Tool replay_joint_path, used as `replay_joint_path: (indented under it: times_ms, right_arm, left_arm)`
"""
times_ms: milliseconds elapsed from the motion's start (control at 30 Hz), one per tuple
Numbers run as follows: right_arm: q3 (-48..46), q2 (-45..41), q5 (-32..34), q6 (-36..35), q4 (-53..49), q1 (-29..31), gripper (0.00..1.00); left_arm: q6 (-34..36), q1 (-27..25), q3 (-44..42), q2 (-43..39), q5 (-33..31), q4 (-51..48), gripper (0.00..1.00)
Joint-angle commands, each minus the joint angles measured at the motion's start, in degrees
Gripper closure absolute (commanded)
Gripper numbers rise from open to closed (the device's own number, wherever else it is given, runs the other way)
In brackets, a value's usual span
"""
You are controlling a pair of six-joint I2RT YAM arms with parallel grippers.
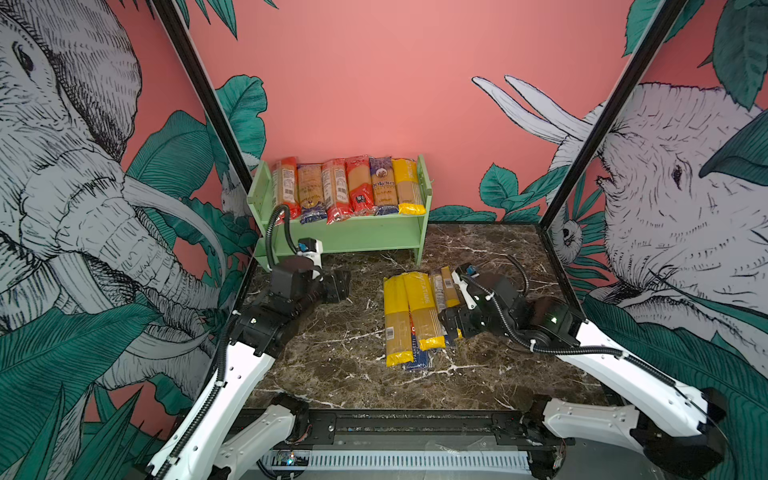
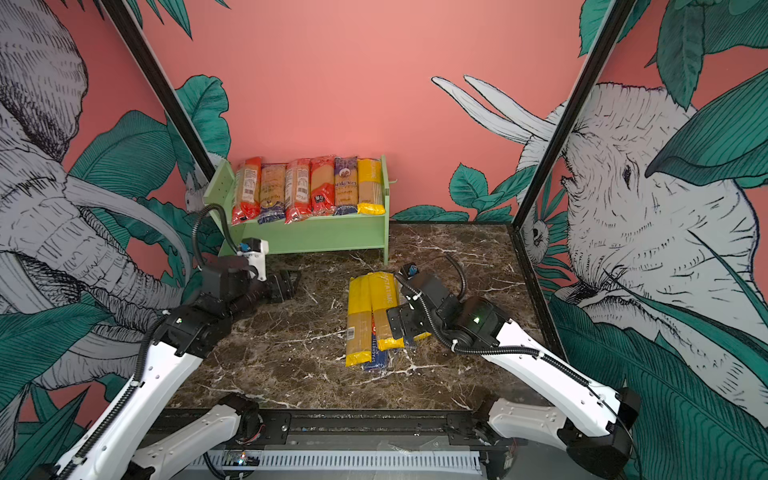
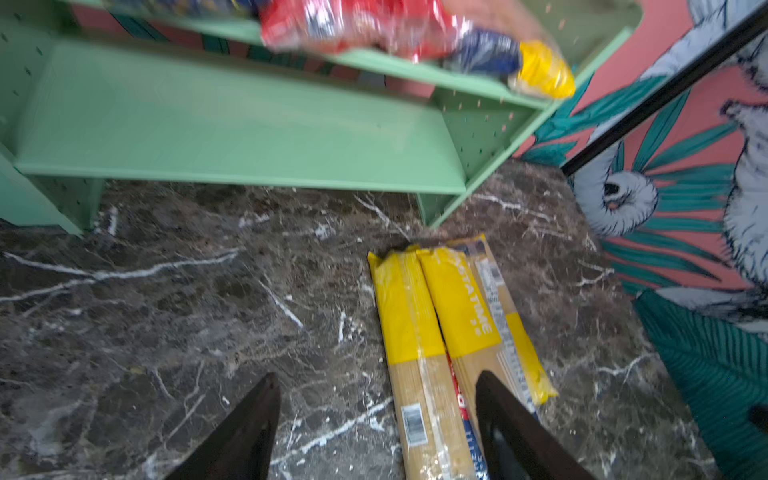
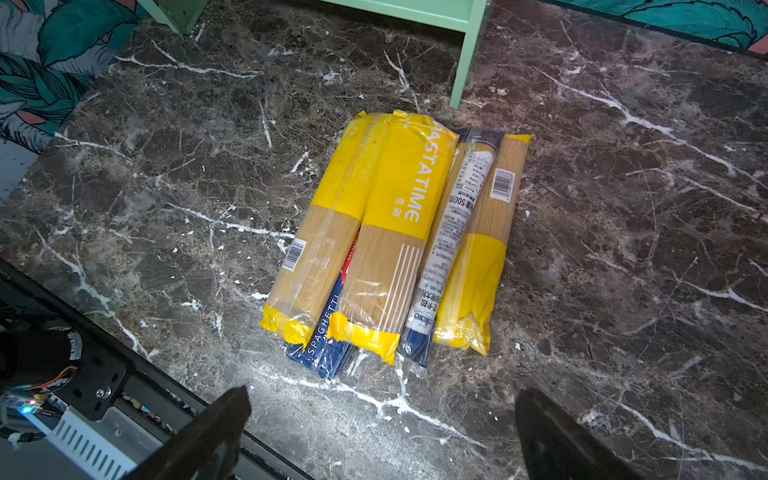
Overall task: Place and organize the pasta boxes and bags onto the shelf
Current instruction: 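Lower the left gripper back to the yellow Pastatime packs on the table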
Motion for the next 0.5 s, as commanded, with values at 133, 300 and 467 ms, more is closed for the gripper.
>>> replay_joint_path:
  times_ms: [133,300,467]
  right_arm:
    - [-3.84,-3.42,5.25,5.04,-1.86,2.75,0.01]
    - [-7.11,-4.57,5.77,6.34,-1.70,2.89,0.01]
    - [-9.42,-4.59,6.35,6.73,-1.13,2.94,0.01]
  left_arm:
    - [-10.09,-10.54,-16.15,-2.72,-5.74,7.75,0.27]
    - [-13.45,-16.25,-20.87,1.54,-6.52,13.42,0.28]
    - [-14.91,-18.76,-22.29,7.03,-6.25,18.88,0.28]
